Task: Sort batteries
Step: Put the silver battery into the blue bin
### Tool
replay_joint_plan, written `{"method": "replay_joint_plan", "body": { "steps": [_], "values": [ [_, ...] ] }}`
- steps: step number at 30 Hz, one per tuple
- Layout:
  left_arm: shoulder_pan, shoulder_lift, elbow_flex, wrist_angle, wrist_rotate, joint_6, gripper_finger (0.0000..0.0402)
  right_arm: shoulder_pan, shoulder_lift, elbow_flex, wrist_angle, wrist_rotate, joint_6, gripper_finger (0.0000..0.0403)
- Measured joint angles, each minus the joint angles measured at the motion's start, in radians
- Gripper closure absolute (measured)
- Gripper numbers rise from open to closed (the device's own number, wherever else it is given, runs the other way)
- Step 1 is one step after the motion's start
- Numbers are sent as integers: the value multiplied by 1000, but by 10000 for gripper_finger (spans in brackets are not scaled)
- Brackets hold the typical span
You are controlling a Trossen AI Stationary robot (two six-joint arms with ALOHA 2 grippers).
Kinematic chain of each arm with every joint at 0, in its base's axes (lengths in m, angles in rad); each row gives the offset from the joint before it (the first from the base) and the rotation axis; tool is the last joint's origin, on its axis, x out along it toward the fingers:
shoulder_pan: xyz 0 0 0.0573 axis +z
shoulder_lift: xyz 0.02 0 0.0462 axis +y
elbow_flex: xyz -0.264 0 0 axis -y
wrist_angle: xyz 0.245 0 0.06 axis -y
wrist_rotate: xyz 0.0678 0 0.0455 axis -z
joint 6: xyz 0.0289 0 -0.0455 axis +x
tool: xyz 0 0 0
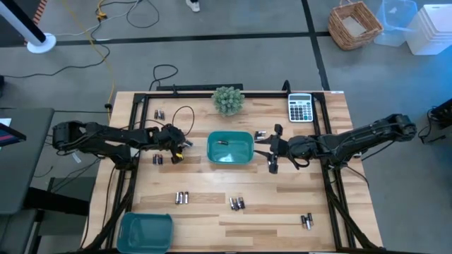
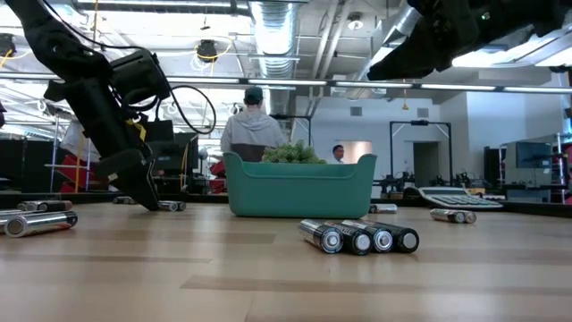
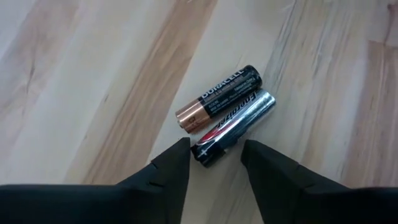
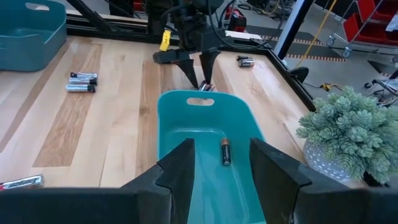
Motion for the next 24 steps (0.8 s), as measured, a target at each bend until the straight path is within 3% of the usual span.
{"method": "replay_joint_plan", "body": {
  "steps": [24],
  "values": [
    [-2, 1, -1, -18, 94, -44, 346, 0, 0, 0, -5, 1, 1, 235]
  ]
}}
